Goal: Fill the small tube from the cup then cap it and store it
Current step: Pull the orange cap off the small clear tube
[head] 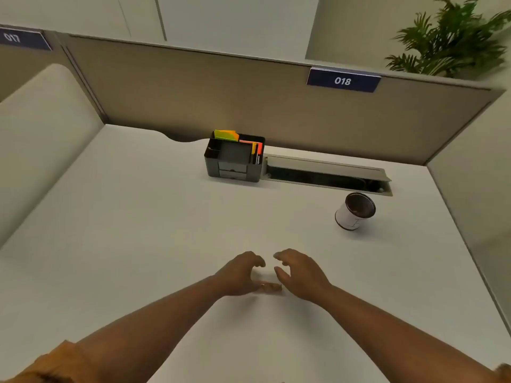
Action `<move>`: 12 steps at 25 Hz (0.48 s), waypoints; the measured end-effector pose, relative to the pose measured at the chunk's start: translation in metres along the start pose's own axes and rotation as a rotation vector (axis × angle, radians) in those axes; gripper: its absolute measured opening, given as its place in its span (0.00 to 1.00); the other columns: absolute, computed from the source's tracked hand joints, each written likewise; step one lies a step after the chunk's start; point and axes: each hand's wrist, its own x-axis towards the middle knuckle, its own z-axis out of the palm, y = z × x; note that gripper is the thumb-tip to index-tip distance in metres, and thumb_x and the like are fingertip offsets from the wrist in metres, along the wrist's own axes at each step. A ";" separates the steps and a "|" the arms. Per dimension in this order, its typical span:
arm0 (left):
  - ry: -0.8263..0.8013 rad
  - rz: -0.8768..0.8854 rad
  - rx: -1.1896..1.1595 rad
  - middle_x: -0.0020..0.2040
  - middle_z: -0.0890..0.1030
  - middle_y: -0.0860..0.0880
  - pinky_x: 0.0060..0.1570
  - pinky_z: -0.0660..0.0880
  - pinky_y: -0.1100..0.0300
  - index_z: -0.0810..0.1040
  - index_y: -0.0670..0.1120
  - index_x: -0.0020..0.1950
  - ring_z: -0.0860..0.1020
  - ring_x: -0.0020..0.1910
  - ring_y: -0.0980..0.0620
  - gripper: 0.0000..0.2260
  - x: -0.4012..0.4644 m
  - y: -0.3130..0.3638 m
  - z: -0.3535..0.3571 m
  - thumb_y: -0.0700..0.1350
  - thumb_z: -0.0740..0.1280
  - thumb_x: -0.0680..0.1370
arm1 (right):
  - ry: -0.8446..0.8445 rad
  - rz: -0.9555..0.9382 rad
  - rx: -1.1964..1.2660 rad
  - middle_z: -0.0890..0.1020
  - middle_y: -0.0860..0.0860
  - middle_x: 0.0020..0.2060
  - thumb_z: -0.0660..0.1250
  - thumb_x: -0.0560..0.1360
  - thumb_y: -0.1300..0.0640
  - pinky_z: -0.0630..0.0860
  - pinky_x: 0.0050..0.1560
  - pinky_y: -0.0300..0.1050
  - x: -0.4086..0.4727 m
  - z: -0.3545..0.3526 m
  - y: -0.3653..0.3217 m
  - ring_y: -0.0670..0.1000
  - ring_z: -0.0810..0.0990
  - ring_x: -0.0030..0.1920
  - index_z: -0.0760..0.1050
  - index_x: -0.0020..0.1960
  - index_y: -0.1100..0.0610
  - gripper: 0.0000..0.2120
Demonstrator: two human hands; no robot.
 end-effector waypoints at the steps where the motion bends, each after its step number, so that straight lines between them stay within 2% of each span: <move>1: -0.020 -0.015 0.018 0.64 0.76 0.49 0.62 0.73 0.56 0.75 0.48 0.67 0.75 0.62 0.50 0.24 0.001 -0.005 0.007 0.50 0.74 0.73 | -0.066 0.023 0.015 0.79 0.47 0.65 0.65 0.78 0.48 0.72 0.59 0.41 0.002 0.006 0.005 0.49 0.79 0.60 0.74 0.69 0.52 0.21; 4: -0.001 -0.032 0.036 0.58 0.80 0.48 0.57 0.75 0.56 0.80 0.48 0.60 0.78 0.56 0.49 0.15 0.005 -0.016 0.022 0.46 0.71 0.74 | -0.260 0.086 0.062 0.79 0.45 0.60 0.68 0.74 0.41 0.74 0.58 0.43 0.005 0.019 0.009 0.48 0.78 0.58 0.76 0.66 0.51 0.23; 6: 0.039 -0.040 -0.015 0.52 0.82 0.49 0.54 0.77 0.52 0.83 0.49 0.54 0.79 0.50 0.50 0.09 0.010 -0.018 0.023 0.46 0.70 0.74 | -0.285 0.080 0.093 0.81 0.46 0.49 0.67 0.72 0.41 0.77 0.49 0.47 0.009 0.030 0.010 0.49 0.79 0.49 0.79 0.53 0.51 0.17; 8: 0.061 -0.039 -0.084 0.49 0.82 0.51 0.50 0.78 0.56 0.83 0.51 0.51 0.79 0.46 0.53 0.08 0.013 -0.019 0.020 0.49 0.72 0.73 | -0.266 0.063 0.129 0.78 0.47 0.38 0.66 0.72 0.44 0.75 0.40 0.46 0.012 0.036 0.009 0.49 0.78 0.40 0.76 0.42 0.51 0.10; 10: 0.078 -0.031 -0.155 0.48 0.82 0.54 0.46 0.76 0.64 0.83 0.53 0.51 0.79 0.44 0.58 0.09 0.016 -0.021 0.018 0.52 0.75 0.72 | -0.246 0.059 0.184 0.77 0.46 0.35 0.66 0.74 0.46 0.73 0.39 0.45 0.016 0.041 0.012 0.48 0.77 0.38 0.76 0.41 0.51 0.09; 12: 0.104 -0.035 -0.242 0.48 0.83 0.56 0.47 0.76 0.67 0.83 0.55 0.51 0.81 0.45 0.60 0.09 0.019 -0.020 0.013 0.51 0.76 0.72 | -0.225 0.037 0.231 0.79 0.46 0.36 0.66 0.76 0.48 0.74 0.41 0.45 0.021 0.040 0.017 0.47 0.77 0.39 0.78 0.46 0.50 0.06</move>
